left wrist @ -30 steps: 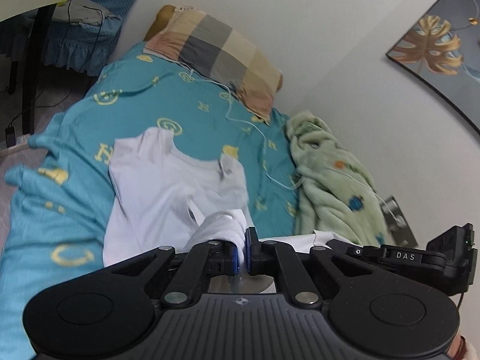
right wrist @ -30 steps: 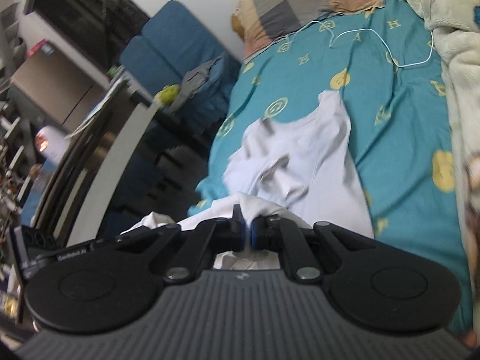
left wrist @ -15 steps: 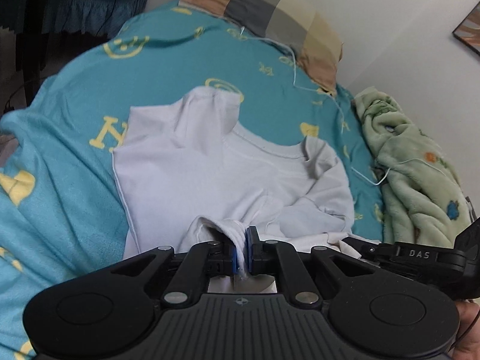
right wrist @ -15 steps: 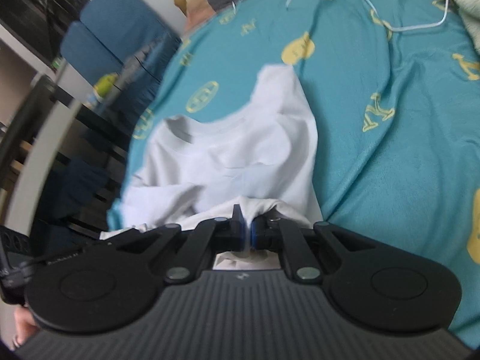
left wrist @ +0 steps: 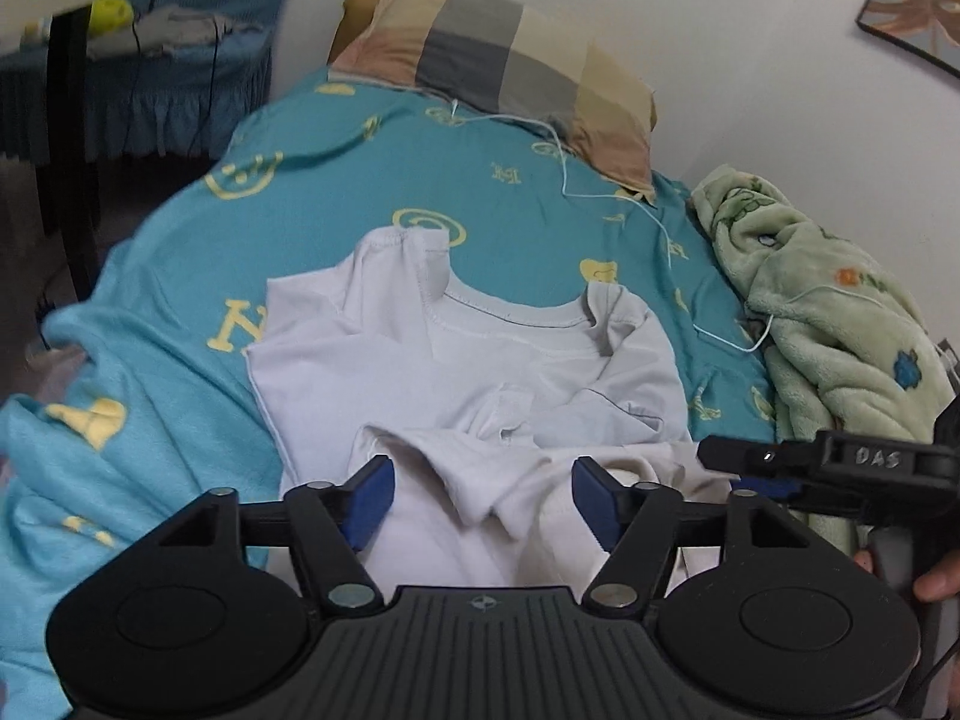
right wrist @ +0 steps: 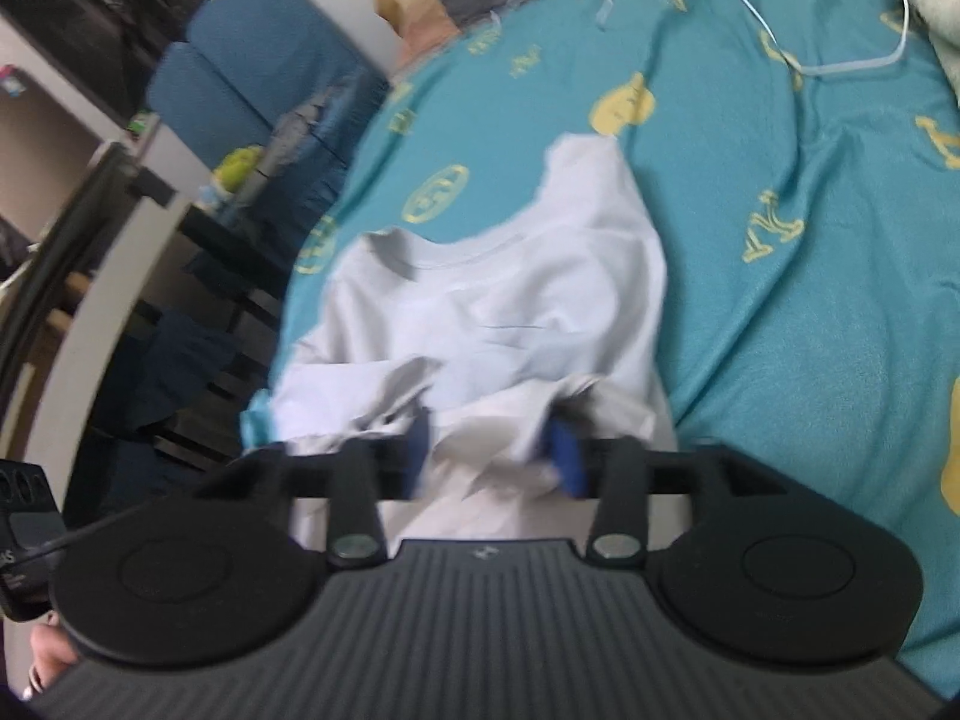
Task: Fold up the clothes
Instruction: 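Fold the held hem toward the collar with both grippers and release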
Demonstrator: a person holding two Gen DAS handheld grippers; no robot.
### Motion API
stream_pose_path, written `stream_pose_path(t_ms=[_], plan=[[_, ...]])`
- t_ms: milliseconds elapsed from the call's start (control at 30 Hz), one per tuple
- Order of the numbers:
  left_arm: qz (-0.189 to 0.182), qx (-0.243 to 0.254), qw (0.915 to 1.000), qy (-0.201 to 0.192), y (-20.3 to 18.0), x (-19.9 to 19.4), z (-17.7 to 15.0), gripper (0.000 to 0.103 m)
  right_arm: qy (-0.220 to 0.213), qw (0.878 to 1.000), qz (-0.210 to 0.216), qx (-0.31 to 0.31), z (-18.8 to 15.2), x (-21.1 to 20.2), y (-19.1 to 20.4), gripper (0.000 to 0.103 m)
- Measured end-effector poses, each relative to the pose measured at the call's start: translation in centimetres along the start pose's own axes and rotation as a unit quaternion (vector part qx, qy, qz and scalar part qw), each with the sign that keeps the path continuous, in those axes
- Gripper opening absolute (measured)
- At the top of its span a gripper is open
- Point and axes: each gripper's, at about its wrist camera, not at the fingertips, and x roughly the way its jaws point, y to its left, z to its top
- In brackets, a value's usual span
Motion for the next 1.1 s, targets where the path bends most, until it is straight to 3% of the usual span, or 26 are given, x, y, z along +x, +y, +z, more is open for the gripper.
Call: stream_pose_path(t_ms=[133,233,400,567,633,733,800,867,967,1100], plan=[[0.007,-0.003,1.0,-0.002,-0.4,-2.5,-1.6,0.074,-0.007,1.0,0.001,-0.022,-1.2,-2.6,1.2,0.061],[0.005,-0.005,0.9999,0.009,-0.5,-3.6,-3.1,0.074,0.01,0.999,-0.031,-0.03,-2.3,-3.8,1.3,0.061],[0.006,0.002,0.9992,0.039,-0.8,-3.0,-4.5,0.071,0.031,0.997,-0.072,0.006,-3.5,-4.2,-0.8,0.062],[0.01,-0.004,0.9975,0.07,0.0,-1.4,-4.9,0.054,0.043,0.995,-0.091,0.004,-3.6,-2.7,-1.4,0.061],[0.009,-0.006,0.997,0.077,0.3,-1.0,-4.9,0.035,0.047,0.994,-0.096,-0.002,-3.6,-2.0,-1.3,0.06],[0.004,-0.011,0.9968,0.079,0.7,-0.7,-4.9,0.009,0.055,0.993,-0.103,-0.008,-3.7,-1.0,-1.4,0.049],[0.0,-0.013,0.9972,0.074,0.9,-1.0,-4.7,0.004,0.06,0.993,-0.101,-0.002,-3.8,-0.6,-1.5,0.021],[-0.006,-0.013,0.9979,0.064,0.9,-1.9,-4.3,0.004,0.052,0.993,-0.108,-0.01,-3.8,-0.9,-1.2,0.011],[-0.007,-0.023,0.9982,0.055,1.5,-3.0,-3.8,0.003,0.033,0.994,-0.108,-0.005,-3.6,-1.9,-1.3,0.008],[0.01,-0.033,0.9964,0.077,2.6,-1.6,-4.3,0.004,0.036,0.992,-0.125,-0.003,-3.7,-1.4,-2.1,0.007]])
